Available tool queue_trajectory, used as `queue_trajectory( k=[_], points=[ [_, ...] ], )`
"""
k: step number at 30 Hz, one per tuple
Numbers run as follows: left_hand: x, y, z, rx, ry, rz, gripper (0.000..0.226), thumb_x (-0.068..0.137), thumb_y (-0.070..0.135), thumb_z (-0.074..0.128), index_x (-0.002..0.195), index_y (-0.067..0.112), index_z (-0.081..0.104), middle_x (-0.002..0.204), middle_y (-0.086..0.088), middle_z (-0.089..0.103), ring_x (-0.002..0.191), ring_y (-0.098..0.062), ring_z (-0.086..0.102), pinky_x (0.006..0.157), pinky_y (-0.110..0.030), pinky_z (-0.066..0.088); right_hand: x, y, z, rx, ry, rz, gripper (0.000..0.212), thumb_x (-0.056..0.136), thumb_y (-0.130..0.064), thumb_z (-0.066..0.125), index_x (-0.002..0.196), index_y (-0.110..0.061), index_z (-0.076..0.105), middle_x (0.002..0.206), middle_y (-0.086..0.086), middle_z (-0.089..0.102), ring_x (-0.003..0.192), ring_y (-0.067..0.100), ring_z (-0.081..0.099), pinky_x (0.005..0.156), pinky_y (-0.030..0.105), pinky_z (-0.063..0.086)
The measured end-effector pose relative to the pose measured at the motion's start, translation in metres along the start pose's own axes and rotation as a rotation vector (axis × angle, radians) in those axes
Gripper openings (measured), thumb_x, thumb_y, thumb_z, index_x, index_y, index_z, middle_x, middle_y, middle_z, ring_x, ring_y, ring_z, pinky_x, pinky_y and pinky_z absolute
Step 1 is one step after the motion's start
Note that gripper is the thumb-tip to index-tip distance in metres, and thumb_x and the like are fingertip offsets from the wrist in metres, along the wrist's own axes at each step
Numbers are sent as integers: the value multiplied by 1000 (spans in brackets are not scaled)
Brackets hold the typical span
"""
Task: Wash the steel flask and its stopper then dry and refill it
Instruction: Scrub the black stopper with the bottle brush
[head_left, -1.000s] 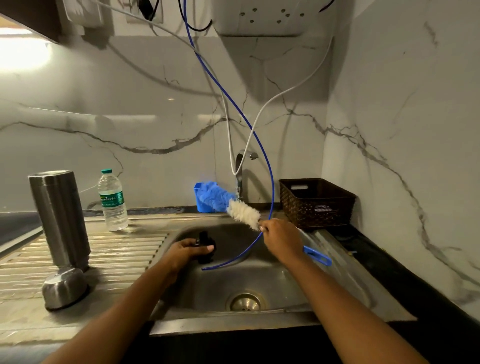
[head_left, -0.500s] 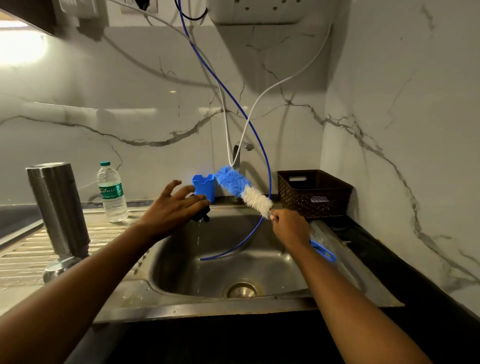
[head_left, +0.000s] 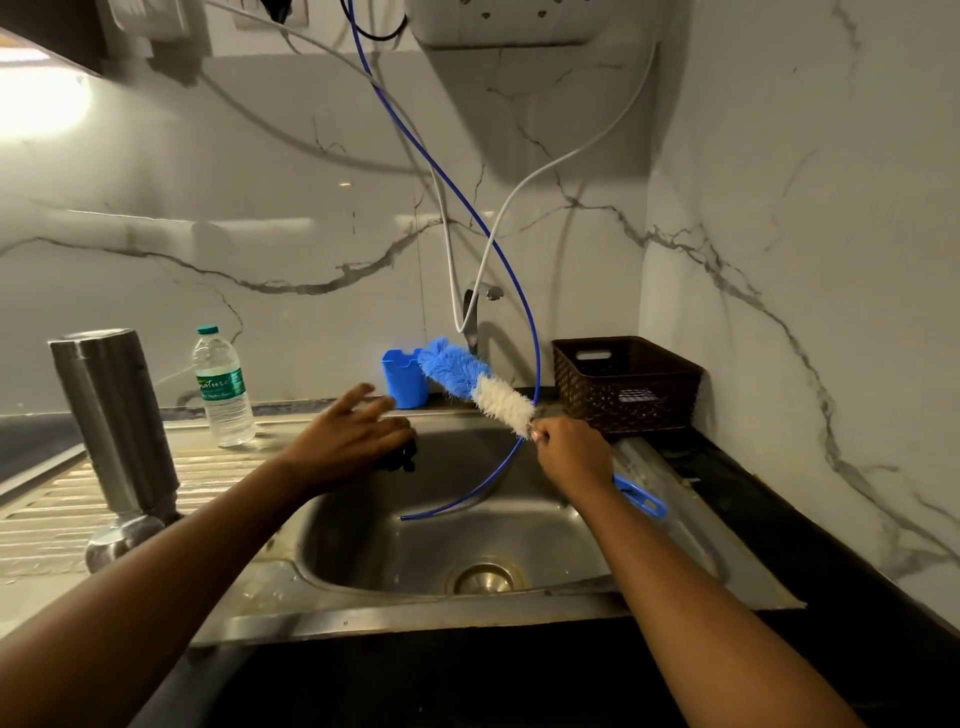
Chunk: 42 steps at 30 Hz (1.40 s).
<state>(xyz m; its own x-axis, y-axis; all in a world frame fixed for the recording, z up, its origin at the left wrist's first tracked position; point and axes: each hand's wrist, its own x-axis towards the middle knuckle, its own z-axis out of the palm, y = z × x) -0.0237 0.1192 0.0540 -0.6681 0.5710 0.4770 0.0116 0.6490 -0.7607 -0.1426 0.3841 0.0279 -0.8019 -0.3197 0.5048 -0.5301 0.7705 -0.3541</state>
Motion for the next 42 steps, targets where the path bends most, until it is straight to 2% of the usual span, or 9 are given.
queue_trajectory(
  k=[3,6,10,12,14,18,27,35,42],
  points=[
    [-2,-5,-9,-95,-77,-300,60,50,43,89,103,25,67,103,2,70,98,-28,64,91,-41,27,0,0,0,4,-12,0,23,97,-22,45,105,-19,67,97,5,68,86,21,62,70,31,50],
    [-11,-5,-20,-268,-219,-562,65,57,57,82,114,29,65,112,3,63,107,-23,55,90,-38,27,-4,-5,-2,9,-24,0,25,98,-23,45,113,-21,65,101,5,68,90,21,62,71,29,47],
    [-27,-9,-42,-879,-137,-1218,63,59,58,81,113,28,64,103,6,62,100,-20,57,91,-40,41,-14,-16,-5,36,-82,26,25,98,-26,46,110,-20,66,104,6,66,93,22,60,68,27,40],
    [-40,-17,-53,-1204,-62,-1402,55,65,42,83,112,18,65,100,1,65,98,-20,59,89,-36,42,-17,-22,-3,128,-133,42,23,96,-26,49,104,-18,69,103,8,67,92,25,60,70,28,42],
    [-63,-29,-63,-1277,-76,-1445,47,70,30,81,110,10,66,99,-2,67,99,-19,60,88,-32,41,-20,-28,3,229,-184,43,22,94,-25,51,102,-17,70,102,10,68,91,26,61,74,31,45],
    [-115,-52,-87,-1206,-121,-1520,39,67,29,83,100,15,70,96,-11,72,95,-23,65,86,-35,49,-25,-37,8,223,-248,7,24,96,-24,49,111,-18,67,106,9,67,94,25,60,71,26,39],
    [-196,-72,-116,-1072,-104,-1674,45,75,26,78,114,10,64,100,-12,64,80,-17,53,78,-37,40,-34,-50,12,114,-285,-53,29,98,-21,46,122,-16,61,113,8,66,99,21,60,72,24,39],
    [-238,-56,-105,-908,-189,-1818,51,62,20,88,106,5,67,99,-17,69,91,-28,61,76,-32,41,-36,-48,14,80,-306,-100,27,97,-21,49,119,-19,64,104,8,68,92,21,61,70,27,42],
    [-236,-41,-98,-874,-333,-1786,64,71,23,83,127,9,56,120,-16,64,109,-30,58,87,-36,42,-38,-48,14,80,-302,-129,28,96,-21,50,120,-18,63,100,7,69,77,13,53,57,22,35]
  ],
)
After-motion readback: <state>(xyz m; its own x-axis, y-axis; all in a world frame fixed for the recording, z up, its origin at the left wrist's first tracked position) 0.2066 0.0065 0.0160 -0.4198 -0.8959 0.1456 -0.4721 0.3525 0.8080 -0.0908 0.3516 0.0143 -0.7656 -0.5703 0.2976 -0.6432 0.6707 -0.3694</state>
